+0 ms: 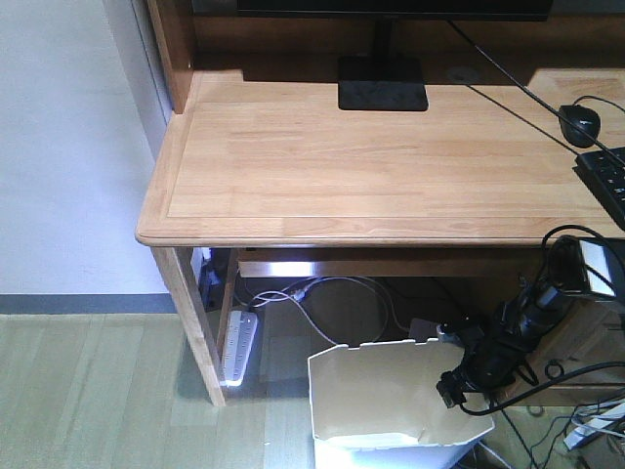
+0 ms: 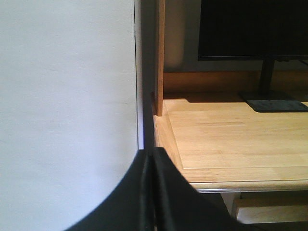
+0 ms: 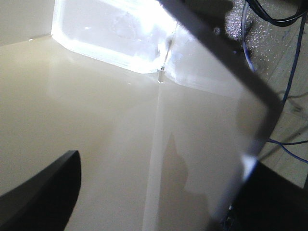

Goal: Move trash bin to bedside with robot
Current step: 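Close the right gripper on the bin rim and lift it slightly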

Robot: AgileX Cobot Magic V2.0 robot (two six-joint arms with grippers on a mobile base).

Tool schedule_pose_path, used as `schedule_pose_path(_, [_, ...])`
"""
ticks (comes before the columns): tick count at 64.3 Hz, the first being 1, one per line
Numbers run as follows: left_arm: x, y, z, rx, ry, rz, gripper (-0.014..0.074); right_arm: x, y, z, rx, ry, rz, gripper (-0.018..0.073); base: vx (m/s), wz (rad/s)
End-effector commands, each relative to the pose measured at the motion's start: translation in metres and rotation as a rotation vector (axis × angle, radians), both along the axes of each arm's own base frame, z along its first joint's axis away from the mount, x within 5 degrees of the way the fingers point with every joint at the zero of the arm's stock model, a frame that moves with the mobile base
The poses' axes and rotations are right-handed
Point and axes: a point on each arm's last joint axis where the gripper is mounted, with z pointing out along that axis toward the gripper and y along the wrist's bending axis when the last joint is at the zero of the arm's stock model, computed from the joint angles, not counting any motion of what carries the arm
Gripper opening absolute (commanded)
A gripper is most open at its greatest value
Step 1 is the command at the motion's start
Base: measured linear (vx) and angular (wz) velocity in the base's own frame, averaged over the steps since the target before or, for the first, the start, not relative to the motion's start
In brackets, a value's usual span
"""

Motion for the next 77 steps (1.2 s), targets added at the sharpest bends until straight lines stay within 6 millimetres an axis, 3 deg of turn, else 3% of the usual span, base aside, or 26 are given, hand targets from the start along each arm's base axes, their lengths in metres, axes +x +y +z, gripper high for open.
schedule_pose_path(1, [0.000,0.002,-0.001,-0.013,-0.053,0.015,-0.0006,0.020,-0.001,0.012,0.006,-0.047,-0.007,0.0560,0.00,0.00])
schedule_pose_path(8, [0.000,0.002,-0.001,-0.013,-0.053,0.015,-0.0006,0.022,-0.001,0.007,0.014,-0.047,-0.029,0.0498,0.00,0.00])
schedule_pose_path(13, [0.000,0.002,-0.001,-0.013,-0.053,0.015,-0.0006,0.024,-0.001,0.008,0.015,-0.048,-0.057,0.0388,0.00,0.00])
schedule_pose_path(24, [0.000,0.002,-0.001,-0.013,-0.053,0.015,-0.0006,0.030,0.000,0.018,0.029,-0.033,-0.067,-0.0017,0.00,0.00])
schedule_pose_path(35, [0.000,0.002,-0.001,-0.013,-0.053,0.015,-0.0006,0.032,-0.003,0.039,0.002,-0.089,-0.078,-0.0006,0.00,0.00])
schedule_pose_path(60, [0.000,0.002,-0.001,-0.013,-0.053,0.015,-0.0006,-0.008,-0.009,0.104,-0.117,-0.229,-0.059,-0.0003,0.00,0.00])
schedule_pose_path(77, [0.000,0.002,-0.001,-0.013,-0.053,0.015,-0.0006,-0.022,-0.009,0.155,-0.126,-0.273,-0.046,-0.0003,0.00,0.00])
